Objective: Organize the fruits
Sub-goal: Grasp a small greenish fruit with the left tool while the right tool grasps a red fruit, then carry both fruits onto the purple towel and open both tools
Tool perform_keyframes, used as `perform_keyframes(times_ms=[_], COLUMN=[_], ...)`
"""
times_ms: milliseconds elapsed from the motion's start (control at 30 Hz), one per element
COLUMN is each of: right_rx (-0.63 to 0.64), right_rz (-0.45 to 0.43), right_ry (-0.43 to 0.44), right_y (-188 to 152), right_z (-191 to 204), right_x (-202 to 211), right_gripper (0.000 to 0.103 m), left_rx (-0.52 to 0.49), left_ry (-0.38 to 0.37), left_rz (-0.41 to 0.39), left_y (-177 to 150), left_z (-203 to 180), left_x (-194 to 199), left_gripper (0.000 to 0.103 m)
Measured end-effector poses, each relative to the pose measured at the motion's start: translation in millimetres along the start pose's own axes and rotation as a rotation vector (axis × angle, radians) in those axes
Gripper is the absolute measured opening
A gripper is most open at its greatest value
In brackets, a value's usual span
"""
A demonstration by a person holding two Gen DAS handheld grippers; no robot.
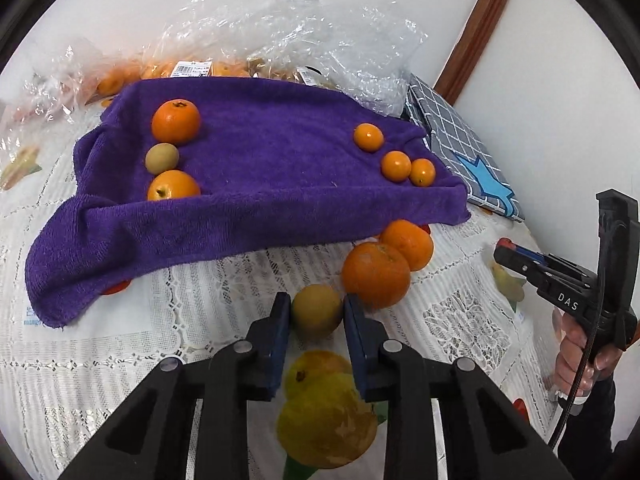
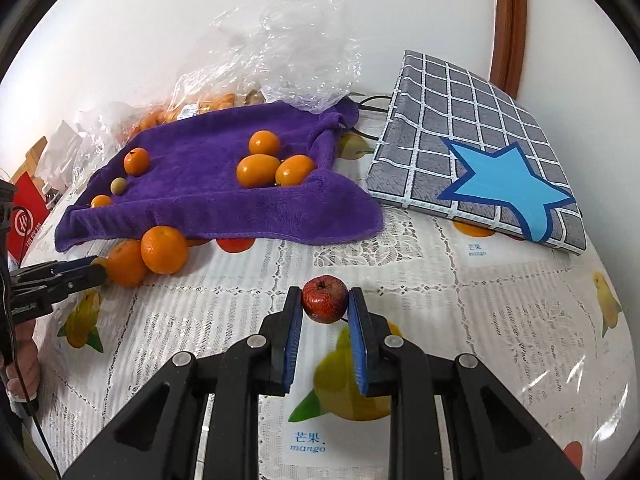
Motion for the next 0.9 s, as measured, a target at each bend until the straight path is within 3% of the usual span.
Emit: perform_keyframes(times_ms=[233,500,633,900], right_rx=[0.013,0.032,0.030,0.028], right_rz=[-0.009,-0.030,-0.026,0.044], right_ry=[0.020,0.072,0.089,0.067], right_y=[12.8,46.9,64.6,76.6], right_z=[15.3,48.2,63.7,73.2], right_x=[4.2,-3.1,-19.5,-56.3], right_gripper=[0.023,0.023,0.023,0.023], left_rx=[0.051,0.085,0.098,0.150], left_ry=[0.055,0.137,0.199,0.228], left_rz=[-0.037,-0.117,-0.125,-0.087], left_y=[3.8,31.8,48.2,66.6], left_z=[21.4,59.0,77.6,104.0], left_x=[27.6,59.7,59.0,31.5], left_gripper=[0.026,0.026,0.026,0.026])
Point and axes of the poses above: each gripper's, at about its wrist camera, not at the fingertips, and x roughly against the way its jaws point, z to its left, y to its top, the point moved 3 cm from there along -x, roughly the way its jaws point, and after that the axes turned 13 degrees about -x, right-handed, at the moved point
